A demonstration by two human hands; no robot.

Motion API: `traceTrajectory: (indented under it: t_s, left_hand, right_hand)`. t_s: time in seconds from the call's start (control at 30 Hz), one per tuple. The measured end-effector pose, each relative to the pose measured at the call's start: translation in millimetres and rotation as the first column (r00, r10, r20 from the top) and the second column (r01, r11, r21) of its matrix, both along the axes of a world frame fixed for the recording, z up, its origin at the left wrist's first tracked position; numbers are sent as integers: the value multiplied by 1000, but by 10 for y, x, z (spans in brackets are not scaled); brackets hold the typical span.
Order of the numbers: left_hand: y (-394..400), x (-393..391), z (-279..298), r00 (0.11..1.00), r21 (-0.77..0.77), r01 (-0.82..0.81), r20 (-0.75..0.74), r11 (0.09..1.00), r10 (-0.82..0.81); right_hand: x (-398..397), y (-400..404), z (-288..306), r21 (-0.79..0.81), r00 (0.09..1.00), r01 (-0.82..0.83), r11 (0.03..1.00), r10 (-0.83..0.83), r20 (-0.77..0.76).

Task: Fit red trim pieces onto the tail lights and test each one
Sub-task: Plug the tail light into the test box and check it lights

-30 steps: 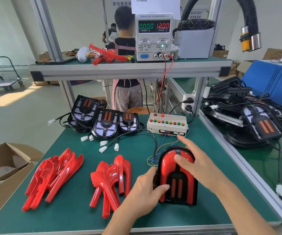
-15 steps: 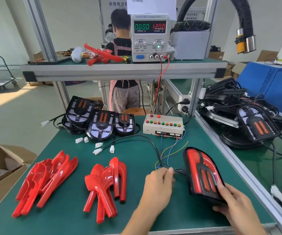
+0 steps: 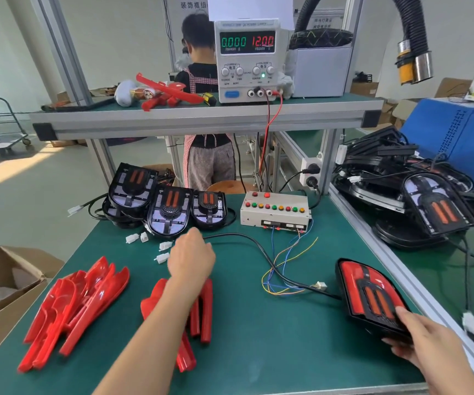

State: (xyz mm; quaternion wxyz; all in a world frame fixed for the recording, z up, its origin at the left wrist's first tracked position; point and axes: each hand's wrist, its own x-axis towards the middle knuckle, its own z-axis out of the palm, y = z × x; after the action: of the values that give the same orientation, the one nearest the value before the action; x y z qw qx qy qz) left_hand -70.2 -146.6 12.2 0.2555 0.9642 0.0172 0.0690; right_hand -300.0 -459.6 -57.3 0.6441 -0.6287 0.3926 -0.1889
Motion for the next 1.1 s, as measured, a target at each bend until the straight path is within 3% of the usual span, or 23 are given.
traceTrajectory:
  t_s: [0.17,0.33,0.57,0.73,0.9,0.97,1.03,1.1]
  left_hand:
    - [280,292,20,996,229,-32,-78,973,51]
    - [497,412,-81,978,355,-16,-188,935,88]
    - [687,505,-165,976,332,39,-213,943,35]
    - [724,541,-211,978,325,63,-208,943,6]
    - [751,560,-163,992,308,76,-116,948,-41]
    - [747,535,-93,994,311,106,-27,945,-103]
    - [671,448,32,981,218,165,64,962,-183]
    - [515,271,192,945,115,256,181,960,-273]
  right_hand:
    - [6,46,59,-224,993,-31,974,5,-117]
    - [12,148,189,-554,942,-181,813,-19,-335]
    - [5,228,235,-586,962,-146,797,-23,-271]
    - [54,243,216,-657,930,-34,753,-217,-297]
    - [49,366,237,-725,960,86,684,-253,-125]
    - [49,445,294,-804,967,145,576,-254,-7]
    - [62,495,376,-889,975,169,426,-207,86]
    - [115,592,485,-896,985,170,410,-76,152]
